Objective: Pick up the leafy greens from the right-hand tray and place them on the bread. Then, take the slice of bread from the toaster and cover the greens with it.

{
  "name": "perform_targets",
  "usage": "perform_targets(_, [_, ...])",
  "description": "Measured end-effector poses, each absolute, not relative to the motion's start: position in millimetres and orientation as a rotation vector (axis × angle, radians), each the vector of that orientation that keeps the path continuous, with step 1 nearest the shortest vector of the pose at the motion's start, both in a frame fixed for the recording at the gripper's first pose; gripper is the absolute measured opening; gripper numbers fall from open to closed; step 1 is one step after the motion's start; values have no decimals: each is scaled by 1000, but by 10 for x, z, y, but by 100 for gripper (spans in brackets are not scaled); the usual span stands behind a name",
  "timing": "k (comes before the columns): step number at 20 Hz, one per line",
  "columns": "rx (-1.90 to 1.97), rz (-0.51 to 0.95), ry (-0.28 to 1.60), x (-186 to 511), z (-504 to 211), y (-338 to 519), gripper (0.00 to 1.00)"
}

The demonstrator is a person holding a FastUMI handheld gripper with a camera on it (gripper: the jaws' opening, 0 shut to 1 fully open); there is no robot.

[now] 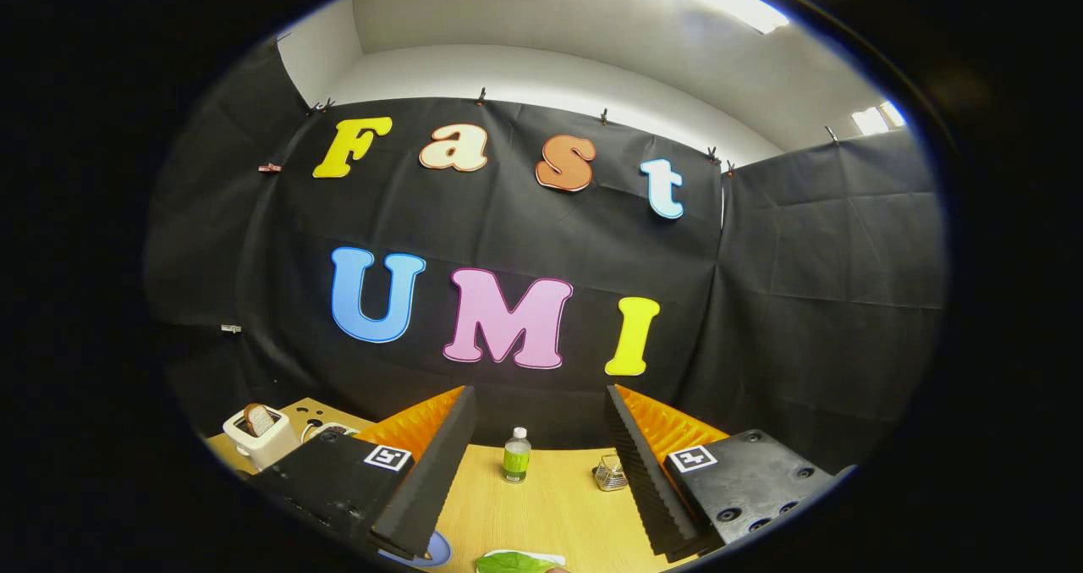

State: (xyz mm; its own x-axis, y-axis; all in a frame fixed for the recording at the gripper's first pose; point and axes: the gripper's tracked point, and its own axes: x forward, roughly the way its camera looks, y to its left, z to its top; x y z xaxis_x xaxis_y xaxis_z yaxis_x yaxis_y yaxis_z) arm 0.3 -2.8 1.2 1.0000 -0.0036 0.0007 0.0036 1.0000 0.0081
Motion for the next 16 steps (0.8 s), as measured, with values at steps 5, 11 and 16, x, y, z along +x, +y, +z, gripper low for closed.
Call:
perform_targets(5, [-51,94,112,19,-395,111,95])
perform_targets(11, [-139,404,522,-330,-1894,461,96])
perform_targets(16, [-264,598,813,-634,-3092,411,96])
